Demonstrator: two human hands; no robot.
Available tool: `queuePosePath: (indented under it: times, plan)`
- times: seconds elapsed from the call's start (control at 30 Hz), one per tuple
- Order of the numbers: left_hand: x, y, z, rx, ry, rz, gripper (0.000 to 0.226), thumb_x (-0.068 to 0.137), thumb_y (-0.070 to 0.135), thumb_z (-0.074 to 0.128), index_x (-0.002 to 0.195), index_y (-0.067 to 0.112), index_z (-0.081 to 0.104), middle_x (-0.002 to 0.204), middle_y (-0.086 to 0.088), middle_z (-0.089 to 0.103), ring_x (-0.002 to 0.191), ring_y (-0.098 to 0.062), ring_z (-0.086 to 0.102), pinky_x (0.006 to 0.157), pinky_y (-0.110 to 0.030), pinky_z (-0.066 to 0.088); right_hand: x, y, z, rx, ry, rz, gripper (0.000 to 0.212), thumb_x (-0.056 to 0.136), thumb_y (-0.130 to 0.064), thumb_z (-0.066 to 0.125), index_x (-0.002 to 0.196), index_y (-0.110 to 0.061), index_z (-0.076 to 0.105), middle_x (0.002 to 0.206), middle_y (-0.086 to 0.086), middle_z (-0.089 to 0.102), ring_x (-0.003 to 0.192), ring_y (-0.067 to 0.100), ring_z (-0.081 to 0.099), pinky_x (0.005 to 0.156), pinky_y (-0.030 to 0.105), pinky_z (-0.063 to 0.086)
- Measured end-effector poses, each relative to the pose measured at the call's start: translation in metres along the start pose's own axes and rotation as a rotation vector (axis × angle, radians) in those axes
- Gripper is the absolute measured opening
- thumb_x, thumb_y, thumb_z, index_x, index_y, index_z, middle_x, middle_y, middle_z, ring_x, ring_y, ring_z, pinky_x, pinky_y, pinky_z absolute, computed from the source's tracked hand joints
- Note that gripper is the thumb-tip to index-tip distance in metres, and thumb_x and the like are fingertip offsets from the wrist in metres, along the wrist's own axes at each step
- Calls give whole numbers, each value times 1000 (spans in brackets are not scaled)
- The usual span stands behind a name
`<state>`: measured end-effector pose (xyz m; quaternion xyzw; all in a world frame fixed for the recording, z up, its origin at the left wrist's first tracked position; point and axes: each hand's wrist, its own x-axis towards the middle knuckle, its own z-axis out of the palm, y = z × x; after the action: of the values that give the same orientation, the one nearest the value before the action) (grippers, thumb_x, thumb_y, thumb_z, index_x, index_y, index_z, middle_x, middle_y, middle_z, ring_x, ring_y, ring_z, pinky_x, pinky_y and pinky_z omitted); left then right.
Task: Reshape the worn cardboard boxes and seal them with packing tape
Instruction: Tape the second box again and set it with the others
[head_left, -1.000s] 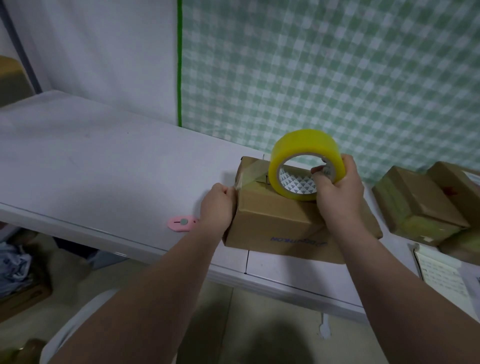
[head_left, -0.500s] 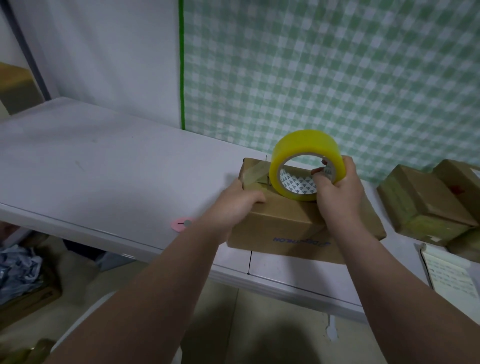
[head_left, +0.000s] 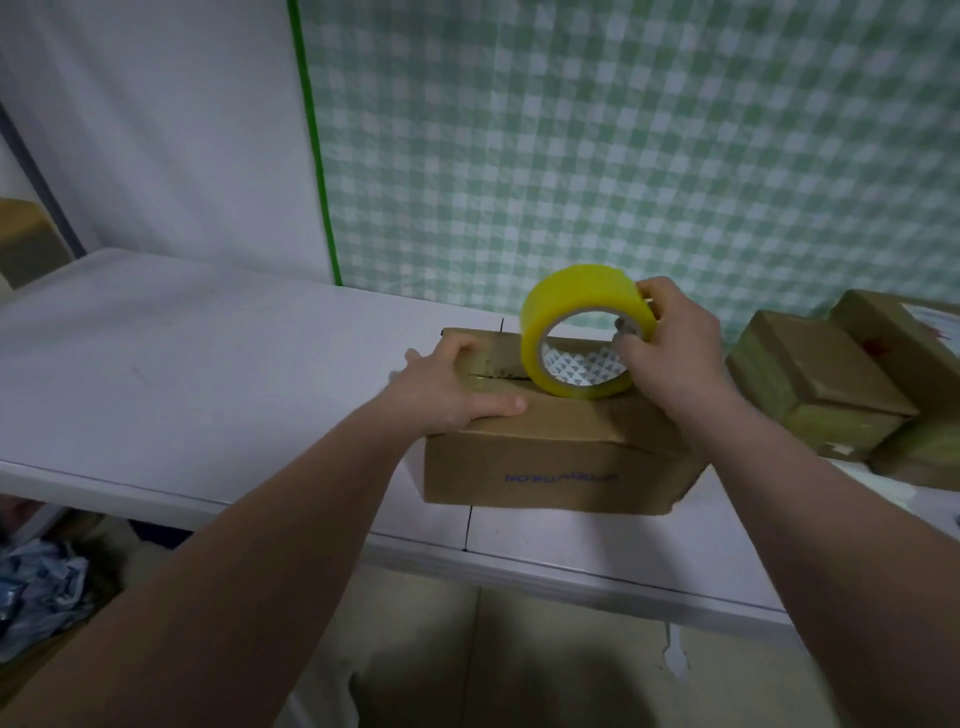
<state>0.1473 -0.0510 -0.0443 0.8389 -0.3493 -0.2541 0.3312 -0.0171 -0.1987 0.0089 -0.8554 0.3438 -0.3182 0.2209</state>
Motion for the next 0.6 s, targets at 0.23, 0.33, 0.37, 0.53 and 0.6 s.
queuePosePath:
  times: [0.23, 0.33, 0.37, 0.53, 0.6]
  plan:
    - [2, 5, -1, 149, 11, -19, 106, 35, 85, 63, 130, 49, 30, 134, -9, 31, 124, -36, 38, 105, -50, 36, 5, 24, -48, -298, 61, -41, 37, 84, -11, 58, 120, -19, 56, 110, 9, 62, 93, 31, 55, 67, 33, 38]
    - [2, 9, -1, 201, 19, -12, 97, 49, 82, 67, 132, 49, 30, 137, -12, 30, 128, -40, 33, 107, -52, 33, 6, 39, -60, -328, 162, 69, 39, 81, -8, 57, 119, -19, 58, 114, 12, 61, 99, 37, 56, 69, 36, 42]
    - [2, 10, -2, 217, 23, -11, 95, 51, 81, 66, 133, 49, 30, 138, -12, 29, 130, -41, 31, 108, -53, 31, 6, 46, -66, -336, 197, 128, 39, 80, -7, 57, 118, -18, 59, 113, 14, 61, 99, 39, 57, 69, 38, 44]
    - [1, 20, -5, 356, 35, 39, 94, 63, 75, 64, 141, 39, 29, 158, -5, 2, 144, -39, -6, 113, -59, 15, 2, 66, -77, -383, 188, 257, 38, 83, 1, 52, 117, -14, 58, 107, 22, 61, 97, 45, 57, 72, 47, 48]
    - [2, 30, -6, 470, 45, 103, 93, 65, 75, 62, 141, 31, 33, 159, 1, 6, 146, -31, -7, 114, -61, 8, 3, 68, -76, -359, 197, 239, 38, 82, 4, 50, 116, -13, 57, 105, 22, 61, 96, 44, 57, 72, 44, 46]
